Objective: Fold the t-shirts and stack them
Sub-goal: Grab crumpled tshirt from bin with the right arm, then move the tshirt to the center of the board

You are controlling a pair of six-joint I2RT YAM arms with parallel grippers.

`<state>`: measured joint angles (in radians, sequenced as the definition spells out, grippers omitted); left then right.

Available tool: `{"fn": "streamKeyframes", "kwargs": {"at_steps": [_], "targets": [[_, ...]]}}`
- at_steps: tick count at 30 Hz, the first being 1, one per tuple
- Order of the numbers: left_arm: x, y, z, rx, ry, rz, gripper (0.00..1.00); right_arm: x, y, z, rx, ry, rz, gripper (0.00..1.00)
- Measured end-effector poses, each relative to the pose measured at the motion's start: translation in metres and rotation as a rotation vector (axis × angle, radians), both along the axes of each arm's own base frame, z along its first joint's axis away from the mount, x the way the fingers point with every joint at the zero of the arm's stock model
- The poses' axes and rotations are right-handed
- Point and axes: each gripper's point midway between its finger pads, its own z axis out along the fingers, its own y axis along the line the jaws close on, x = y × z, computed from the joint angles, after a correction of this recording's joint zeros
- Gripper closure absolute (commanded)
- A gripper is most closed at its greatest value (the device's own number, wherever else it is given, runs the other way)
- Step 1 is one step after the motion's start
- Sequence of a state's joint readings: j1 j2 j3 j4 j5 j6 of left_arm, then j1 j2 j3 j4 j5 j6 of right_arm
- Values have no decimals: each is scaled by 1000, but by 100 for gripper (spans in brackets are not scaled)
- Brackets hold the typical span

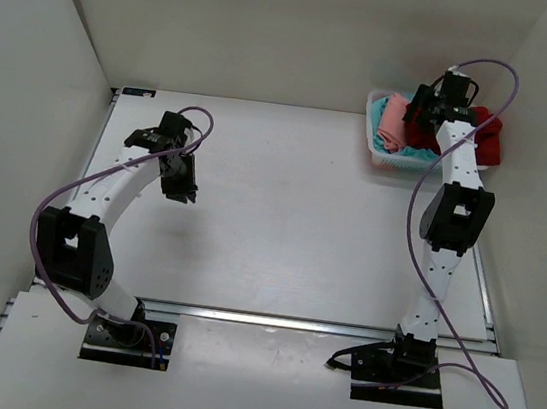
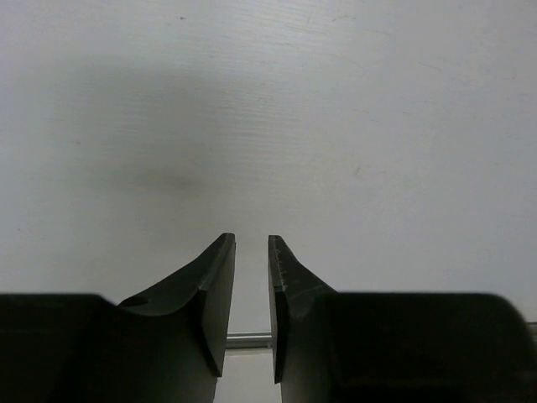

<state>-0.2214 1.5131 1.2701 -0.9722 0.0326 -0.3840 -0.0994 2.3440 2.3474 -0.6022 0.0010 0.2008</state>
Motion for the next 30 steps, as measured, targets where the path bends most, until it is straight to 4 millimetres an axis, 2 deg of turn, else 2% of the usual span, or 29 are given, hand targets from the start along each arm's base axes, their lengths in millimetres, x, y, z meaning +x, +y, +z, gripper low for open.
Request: {"fn": "streamKeyframes", "kwargs": {"at_steps": [3, 4, 6, 7, 8, 12, 13, 15, 18, 20, 22, 26, 29, 30], "targets": [[2, 8, -5, 16, 21, 23, 64, 2, -9, -40, -23, 71, -14, 39], [3, 7, -7, 17, 26, 23, 64, 3, -11, -49, -26, 86, -19, 48], [4, 8, -10, 21, 40, 25, 64, 3, -13, -63, -29, 109, -22, 70], [4, 8, -11, 22, 46, 25, 65, 4, -14, -65, -34, 111, -26, 90], [5, 8, -13, 24, 51, 25, 64, 6, -15, -64, -43, 108, -30, 100], [6, 8, -17, 26, 65, 25, 65, 8, -20, -55, -77, 91, -46, 97], [6, 7, -17, 25, 65, 24, 64, 9, -20, -52, -86, 86, -50, 100], [6, 6, -17, 22, 65, 20, 65, 8, -22, -47, -102, 79, -60, 99], [5, 2, -17, 20, 64, 9, 65, 6, -25, -23, -135, 47, -82, 100], [4, -2, -16, 16, 61, -5, 64, 2, -27, 8, -150, -1, -96, 100], [4, -6, -14, 10, 53, -14, 64, -5, -25, 51, -148, -74, -99, 100], [3, -11, -2, -12, 16, -26, 63, -39, -6, 180, -106, -314, -60, 100], [3, -13, 13, -35, -31, -26, 58, -87, 30, 279, -64, -519, 26, 100], [2, -13, 19, -43, -49, -24, 48, -109, 48, 311, -44, -597, 66, 100]]}}
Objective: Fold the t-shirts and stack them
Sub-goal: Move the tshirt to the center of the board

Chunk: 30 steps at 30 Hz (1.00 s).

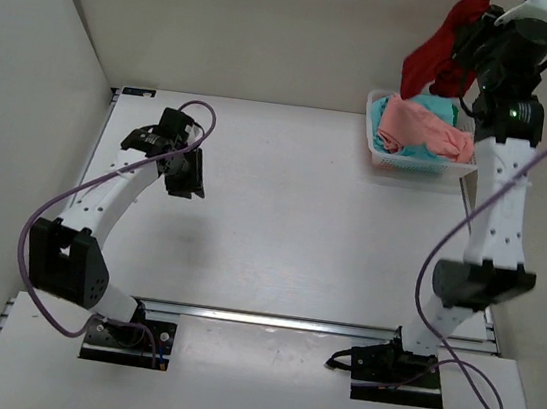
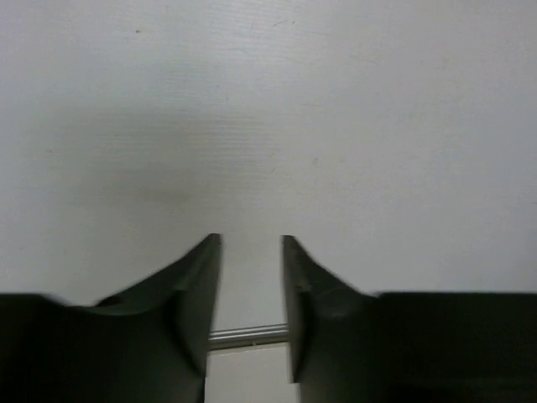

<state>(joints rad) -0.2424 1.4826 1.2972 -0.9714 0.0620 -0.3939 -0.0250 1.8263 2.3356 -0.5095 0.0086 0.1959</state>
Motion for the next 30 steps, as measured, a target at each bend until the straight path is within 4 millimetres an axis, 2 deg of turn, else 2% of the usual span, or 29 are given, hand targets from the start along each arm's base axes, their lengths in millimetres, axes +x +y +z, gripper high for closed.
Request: {"fn": "streamKeyframes", "kwargs": {"at_steps": [1, 2, 4, 5, 7, 9, 10, 11, 12, 13, 14, 15, 17, 18, 20, 21, 23, 25, 26, 27, 30], "targets": [[-1, 0, 5, -5, -17, -1, 36, -25, 21, 26, 13, -65, 56, 100], [-2, 0, 11, -11, -36, -1, 30, -50, 43, 44, 29, -120, 123, 100], [-4, -1, 22, -26, -67, 6, 29, -103, 86, 64, 74, -200, 264, 100], [-5, -1, 27, -32, -83, 9, 28, -130, 109, 66, 103, -226, 349, 100], [-8, 0, 37, -39, -108, 13, 25, -169, 146, 52, 153, -221, 489, 100], [-10, 1, 48, -45, -131, 24, 22, -198, 175, 37, 192, -190, 595, 100], [-9, 1, 53, -45, -145, 30, 19, -202, 187, 27, 209, -162, 631, 100], [-8, 2, 59, -47, -160, 34, 16, -204, 198, 15, 224, -123, 674, 83], [-6, 1, 66, -51, -176, 36, 16, -200, 207, -3, 240, -58, 702, 55], [-4, 0, 71, -58, -191, 39, 14, -191, 211, -22, 261, 15, 706, 43], [-3, -1, 76, -64, -204, 41, 11, -176, 212, -44, 274, 92, 698, 39], [-3, -2, 79, -74, -214, 41, 11, -162, 209, -62, 281, 154, 683, 29], [-6, -6, 80, -101, -220, 36, 13, -124, 204, -114, 292, 328, 636, 22], [-8, -8, 78, -117, -218, 32, 13, -105, 200, -144, 295, 420, 607, 21], [-17, -12, 66, -139, -189, 25, 14, -84, 191, -203, 288, 589, 548, 23], [-23, -13, 57, -144, -162, 24, 14, -81, 187, -233, 278, 676, 517, 26], [-35, -18, 38, -151, -104, 17, 28, -91, 181, -278, 246, 817, 485, 37], [-47, -28, 17, -154, -30, -4, 32, -108, 175, -305, 222, 911, 473, 64], [-53, -34, 7, -153, 9, -17, 31, -115, 174, -312, 209, 934, 480, 66], [-60, -39, -2, -154, 48, -27, 24, -123, 174, -318, 212, 955, 488, 68], [-86, -51, -27, -158, 157, -39, 24, -152, 177, -338, 210, 1013, 511, 64]]}}
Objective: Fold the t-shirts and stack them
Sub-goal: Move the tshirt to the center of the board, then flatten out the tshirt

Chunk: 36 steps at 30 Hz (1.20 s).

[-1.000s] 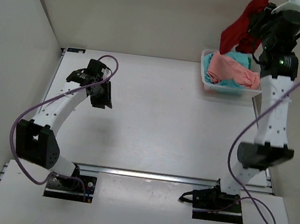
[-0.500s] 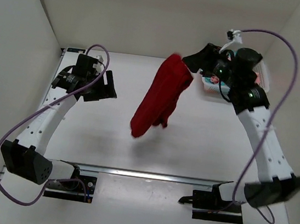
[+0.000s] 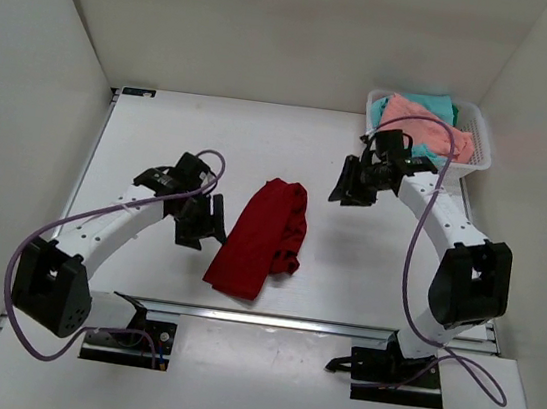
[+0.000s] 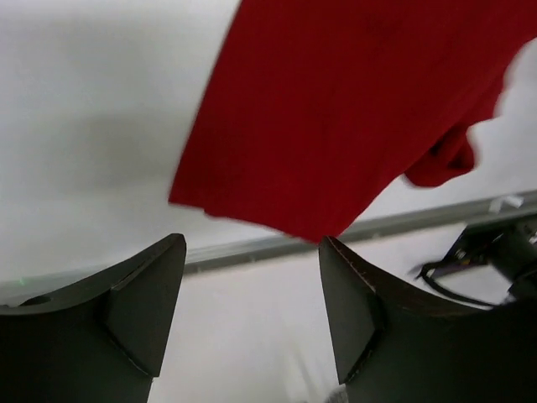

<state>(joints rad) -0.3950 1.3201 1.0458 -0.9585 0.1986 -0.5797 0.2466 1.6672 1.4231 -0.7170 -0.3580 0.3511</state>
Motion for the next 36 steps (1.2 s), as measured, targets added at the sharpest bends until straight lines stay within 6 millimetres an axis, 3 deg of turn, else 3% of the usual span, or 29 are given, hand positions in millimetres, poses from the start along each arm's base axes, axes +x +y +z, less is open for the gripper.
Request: {"fn": "streamKeyframes", "kwargs": {"at_steps": [3, 7, 9, 12, 19, 23, 27, 32, 34, 35, 36], "targets": [[-32, 1, -29, 4, 108, 18, 22, -40, 11, -23, -11, 68, 62, 63], [-69, 19, -66, 65, 241, 72, 23, -87, 34, -53, 6, 159, 164, 50], [-79, 27, -77, 94, 274, 101, 25, -109, 42, -69, 20, 217, 198, 44], [-78, 31, -86, 115, 275, 136, 28, -134, 47, -89, 18, 276, 229, 42], [-58, 14, -106, 111, 253, 158, 27, -171, 48, -124, 31, 349, 226, 40], [-53, 9, -110, 111, 243, 182, 27, -178, 57, -129, 50, 353, 223, 41], [-48, 5, -110, 104, 219, 209, 35, -174, 74, -128, 80, 306, 240, 44], [-45, 0, -112, 89, 196, 233, 55, -165, 86, -129, 139, 304, 203, 47], [-44, -2, -113, 82, 188, 238, 61, -162, 90, -129, 155, 298, 193, 59], [-44, -3, -113, 76, 181, 238, 68, -160, 91, -131, 162, 292, 188, 66], [-43, -4, -113, 71, 175, 239, 79, -160, 92, -133, 168, 293, 182, 84]]}}
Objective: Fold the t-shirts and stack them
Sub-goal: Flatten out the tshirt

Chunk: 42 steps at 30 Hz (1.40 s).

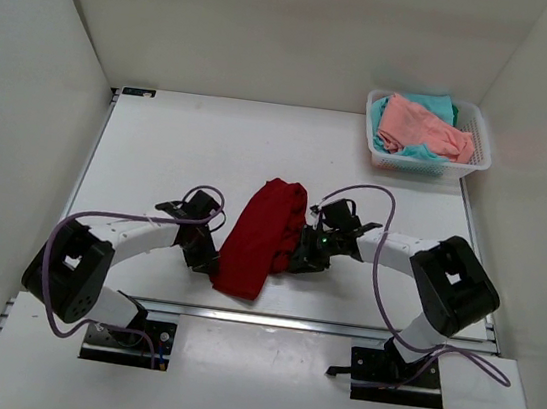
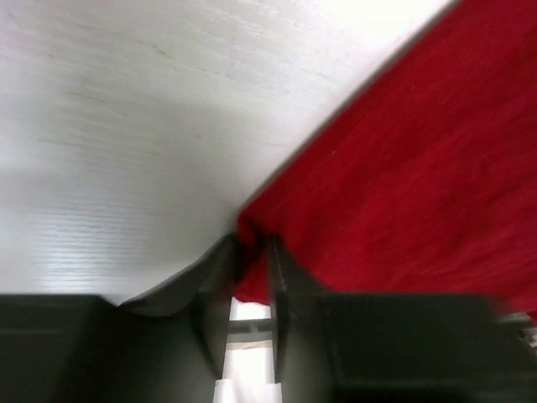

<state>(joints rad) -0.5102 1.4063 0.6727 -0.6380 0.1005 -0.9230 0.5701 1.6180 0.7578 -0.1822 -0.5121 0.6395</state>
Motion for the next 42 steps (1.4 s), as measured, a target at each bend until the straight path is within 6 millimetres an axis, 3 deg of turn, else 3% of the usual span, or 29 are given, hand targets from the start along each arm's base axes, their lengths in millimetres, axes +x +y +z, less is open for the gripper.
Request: {"fn": "streamKeyframes", "kwargs": {"at_steps": [1, 2, 7, 10, 12, 14, 16, 18, 20, 23, 27, 31, 36, 42], "targets": [[1, -1, 0, -5, -10, 3, 88, -1, 0, -3, 4, 5, -2, 100], [2, -1, -1, -7, -19, 4, 100, -1, -2, -8, -3, 14, -15, 100], [11, 14, 9, 42, -77, 32, 100, 7, -14, -8, -38, 25, -42, 100], [45, 30, 43, 76, -160, 97, 100, 42, -32, 19, -88, -30, -88, 99], [87, 40, 91, 73, -271, 160, 100, 88, -42, 65, -98, -147, -132, 100], [134, 51, 157, 71, -428, 221, 100, 137, -53, 128, -96, -318, -186, 100], [177, 62, 236, 80, -602, 273, 100, 175, -72, 200, -95, -503, -260, 100], [204, 70, 318, 82, -786, 317, 100, 193, -101, 266, -110, -665, -346, 100], [214, 82, 384, 92, -932, 366, 100, 195, -131, 316, -135, -790, -429, 100], [206, 109, 448, 135, -1078, 447, 100, 178, -171, 370, -207, -944, -536, 100], [178, 140, 498, 228, -1192, 548, 100, 146, -194, 411, -253, -1080, -598, 100], [150, 149, 527, 279, -1265, 580, 100, 124, -205, 435, -268, -1173, -639, 100], [105, 170, 557, 361, -1355, 634, 100, 106, -203, 460, -244, -1252, -641, 100], [61, 195, 581, 485, -1430, 693, 100, 105, -198, 480, -191, -1298, -626, 100]]}}
